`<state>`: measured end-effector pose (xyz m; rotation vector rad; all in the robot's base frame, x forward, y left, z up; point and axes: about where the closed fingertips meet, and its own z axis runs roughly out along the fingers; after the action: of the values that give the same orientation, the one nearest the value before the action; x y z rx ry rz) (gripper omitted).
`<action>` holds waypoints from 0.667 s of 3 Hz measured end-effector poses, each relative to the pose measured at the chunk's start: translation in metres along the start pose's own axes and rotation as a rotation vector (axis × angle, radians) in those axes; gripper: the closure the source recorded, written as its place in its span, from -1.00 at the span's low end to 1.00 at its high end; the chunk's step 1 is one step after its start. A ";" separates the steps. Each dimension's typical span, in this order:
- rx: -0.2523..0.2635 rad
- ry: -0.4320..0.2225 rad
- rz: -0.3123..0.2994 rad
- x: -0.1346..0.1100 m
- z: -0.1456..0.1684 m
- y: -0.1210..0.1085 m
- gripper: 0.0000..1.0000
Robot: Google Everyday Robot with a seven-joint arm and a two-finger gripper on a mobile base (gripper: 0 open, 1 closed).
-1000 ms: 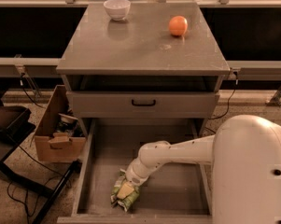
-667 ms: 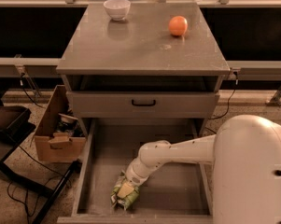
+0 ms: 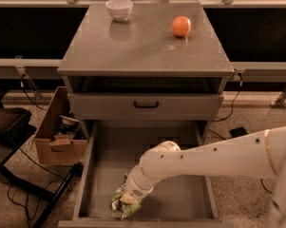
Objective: Pick green jalapeno chip bag from middle drawer and place on counter
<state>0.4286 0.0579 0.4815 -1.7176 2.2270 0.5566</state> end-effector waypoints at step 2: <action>0.136 0.004 0.002 -0.023 -0.213 0.004 1.00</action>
Offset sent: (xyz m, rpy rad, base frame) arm 0.0640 -0.1271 0.3531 0.0117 -0.2380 -0.1303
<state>0.4347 -0.0191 0.6816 -1.6500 2.2140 0.3922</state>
